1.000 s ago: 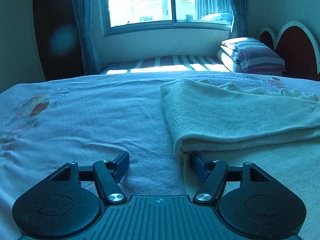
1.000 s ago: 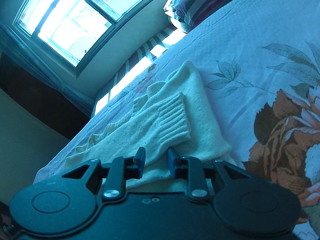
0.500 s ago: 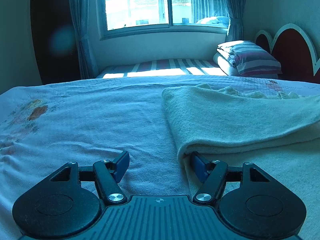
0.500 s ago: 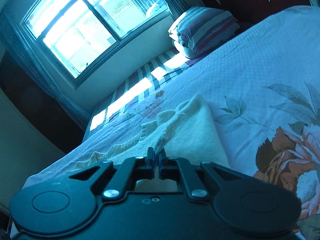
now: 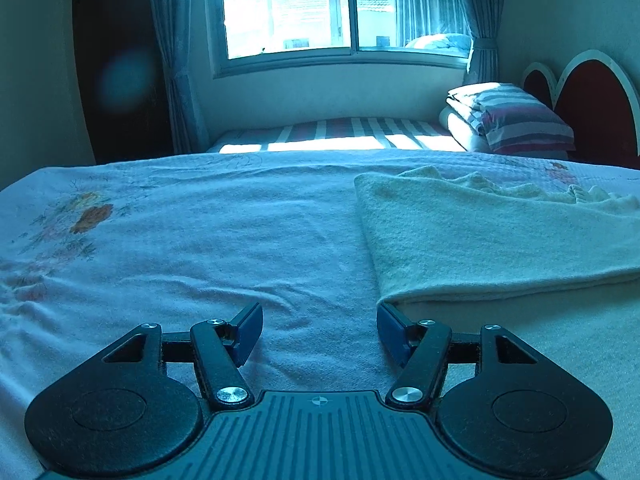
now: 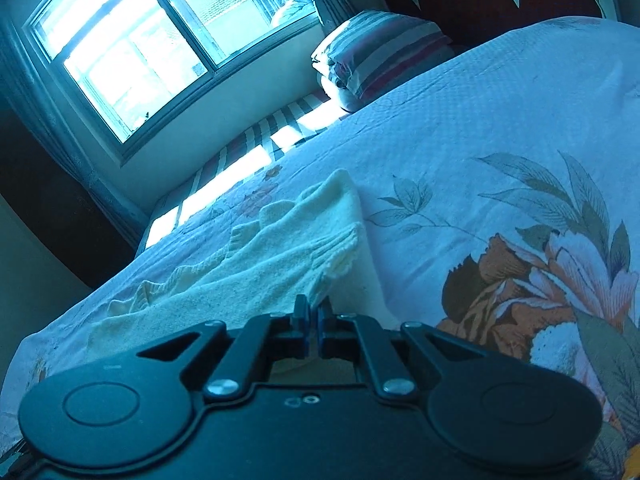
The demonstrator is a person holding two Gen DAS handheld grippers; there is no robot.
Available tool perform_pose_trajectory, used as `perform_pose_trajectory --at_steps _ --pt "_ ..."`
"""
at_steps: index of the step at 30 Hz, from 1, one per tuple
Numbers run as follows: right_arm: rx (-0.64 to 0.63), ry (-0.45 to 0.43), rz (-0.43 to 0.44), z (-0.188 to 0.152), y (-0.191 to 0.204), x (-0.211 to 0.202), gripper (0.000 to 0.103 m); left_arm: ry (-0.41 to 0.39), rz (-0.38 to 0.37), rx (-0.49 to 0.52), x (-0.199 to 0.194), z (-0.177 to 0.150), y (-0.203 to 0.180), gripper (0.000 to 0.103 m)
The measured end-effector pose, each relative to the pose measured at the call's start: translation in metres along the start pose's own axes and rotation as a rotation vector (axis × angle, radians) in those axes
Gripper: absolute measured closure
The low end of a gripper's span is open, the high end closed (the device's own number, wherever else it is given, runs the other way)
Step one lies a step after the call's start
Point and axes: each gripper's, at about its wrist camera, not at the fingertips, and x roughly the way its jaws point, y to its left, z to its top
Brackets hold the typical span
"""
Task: Fold small clothes
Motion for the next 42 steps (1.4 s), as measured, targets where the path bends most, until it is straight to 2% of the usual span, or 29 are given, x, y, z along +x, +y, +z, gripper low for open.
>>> perform_pose_trajectory --at_steps 4,7,10,11,13,15,16,17,18,19,22,25,28,30,32,34,36,38,40,42 --pt "-0.002 0.033 -0.005 0.000 -0.004 0.007 0.098 0.006 0.017 -0.028 -0.001 0.000 0.012 0.039" --pt "-0.009 0.026 0.003 -0.001 -0.004 0.001 0.098 -0.078 -0.020 -0.081 -0.018 0.009 0.019 0.039" --pt "-0.031 0.006 -0.009 -0.001 -0.003 -0.002 0.098 -0.090 -0.064 -0.024 -0.016 0.021 0.005 0.039" --pt "-0.031 0.013 -0.014 -0.002 -0.004 0.001 0.098 -0.067 -0.072 0.006 -0.008 0.023 -0.003 0.039" --pt "-0.034 0.023 -0.021 -0.005 -0.007 0.007 0.098 0.036 -0.084 0.077 0.014 0.023 -0.016 0.039" --pt "-0.054 0.017 -0.024 -0.006 -0.008 0.007 0.099 0.025 -0.078 0.088 0.019 0.021 -0.023 0.039" --pt "-0.063 0.016 -0.021 -0.006 -0.008 0.005 0.097 0.027 -0.073 0.096 0.016 0.024 -0.024 0.039" --pt "-0.071 0.012 -0.025 -0.004 -0.008 0.002 0.091 -0.017 -0.063 0.096 0.008 0.028 -0.024 0.039" --pt "-0.084 -0.012 -0.039 -0.001 -0.009 -0.005 0.090 -0.062 -0.075 0.088 0.001 0.032 -0.022 0.039" --pt "-0.092 -0.049 -0.048 0.003 -0.009 -0.014 0.083 -0.088 -0.089 0.082 -0.002 0.038 -0.021 0.039" --pt "-0.116 -0.116 -0.034 0.019 -0.007 -0.022 0.086 -0.132 -0.142 0.106 0.003 0.058 -0.032 0.039" --pt "-0.166 -0.065 0.045 0.031 0.005 -0.001 0.087 -0.152 -0.220 0.173 0.021 0.071 -0.055 0.039" --pt "-0.275 -0.005 0.057 0.029 0.020 0.025 0.087 -0.124 -0.258 0.234 0.045 0.079 -0.076 0.039" --pt "-0.327 0.026 0.062 0.026 0.025 0.039 0.087 -0.089 -0.248 0.250 0.063 0.079 -0.081 0.039" --pt "-0.382 0.039 0.016 0.023 0.025 0.049 0.096 -0.036 -0.205 0.249 0.080 0.073 -0.078 0.039" --pt "-0.381 0.017 -0.028 0.023 0.017 0.049 0.103 -0.033 -0.199 0.166 0.080 0.072 -0.062 0.039" --pt "-0.364 0.008 -0.063 0.028 0.014 0.044 0.102 -0.067 -0.151 0.136 0.068 0.075 -0.057 0.039" --pt "-0.386 -0.020 -0.055 0.031 0.028 0.040 0.080 -0.108 -0.193 0.173 0.057 0.078 -0.069 0.039" --pt "-0.417 -0.024 0.019 0.031 0.049 0.046 0.079 -0.131 -0.226 0.247 0.055 0.079 -0.089 0.039" --pt "-0.437 0.035 0.100 0.031 0.070 0.066 0.074 -0.102 -0.238 0.325 0.064 0.080 -0.109 0.039"
